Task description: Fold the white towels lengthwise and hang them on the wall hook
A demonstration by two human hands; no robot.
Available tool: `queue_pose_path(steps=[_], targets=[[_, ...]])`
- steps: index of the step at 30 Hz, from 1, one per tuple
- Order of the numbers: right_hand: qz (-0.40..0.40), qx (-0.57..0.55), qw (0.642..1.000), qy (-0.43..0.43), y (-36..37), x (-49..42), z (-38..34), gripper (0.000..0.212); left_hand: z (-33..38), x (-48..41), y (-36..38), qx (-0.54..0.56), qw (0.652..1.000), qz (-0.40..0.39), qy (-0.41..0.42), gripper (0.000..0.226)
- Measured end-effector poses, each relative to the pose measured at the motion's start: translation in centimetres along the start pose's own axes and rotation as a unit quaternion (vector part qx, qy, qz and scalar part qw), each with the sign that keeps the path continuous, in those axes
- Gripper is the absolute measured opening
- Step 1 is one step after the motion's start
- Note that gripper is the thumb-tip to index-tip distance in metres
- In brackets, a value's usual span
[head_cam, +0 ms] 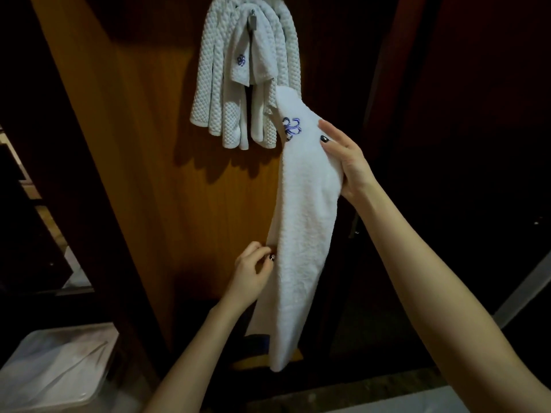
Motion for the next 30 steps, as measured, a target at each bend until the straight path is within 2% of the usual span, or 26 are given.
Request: queue_pose_path(steps=[2, 5, 13, 17, 19, 24, 30], targets=[[-0.004, 0.016, 1.0, -0.003, 0.8, -0.4, 0.0, 0.031, -0.4, 0.3, 1.2, 0.028, 0.996, -0.071, -0.049, 0.031], [0.002, 0.027, 1.0, -0.013, 1.6, -1.1, -0.3, 0.032, -1.0, 0.3, 3.1, 0.039, 0.981, -0.153, -0.113, 0.026], [0.066, 0.022, 0.995, -0.073, 0.5, -1.9, -2.2, 0.032, -1.7, 0.6, 6.3, 0.001, 0.975, -0.166, -0.144, 0.035], [0.105, 0.001, 0.989, -0.105, -1.1, -1.4, -3.1, 0.031, -2.1, 1.2, 5.8, 0.059, 0.97, -0.146, -0.183, 0.046], [0.12, 0.007, 0.987, -0.108, -1.9, -1.1, -3.3, 0.03, -2.5, 1.1, 5.3, 0.111, 0.965, -0.133, -0.197, 0.043], [0.175, 0.007, 0.978, -0.113, -3.6, -0.6, -3.5, 0.031, -3.6, 1.6, 4.3, 0.18, 0.931, -0.244, -0.202, 0.026], [0.22, 0.009, 0.967, -0.124, -4.4, 0.2, -3.0, 0.035, -5.8, 3.6, 3.7, 0.182, 0.918, -0.294, -0.196, 0.026]])
Point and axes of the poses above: each hand's wrist, its own x-axis away from the middle knuckle, its own y-axis out of the palm, z = x × y, the point moved 4 cm from there along -x, towards the middle knuckle, and after that the axes turned 8 degrees about -x, right-handed, at the moved point
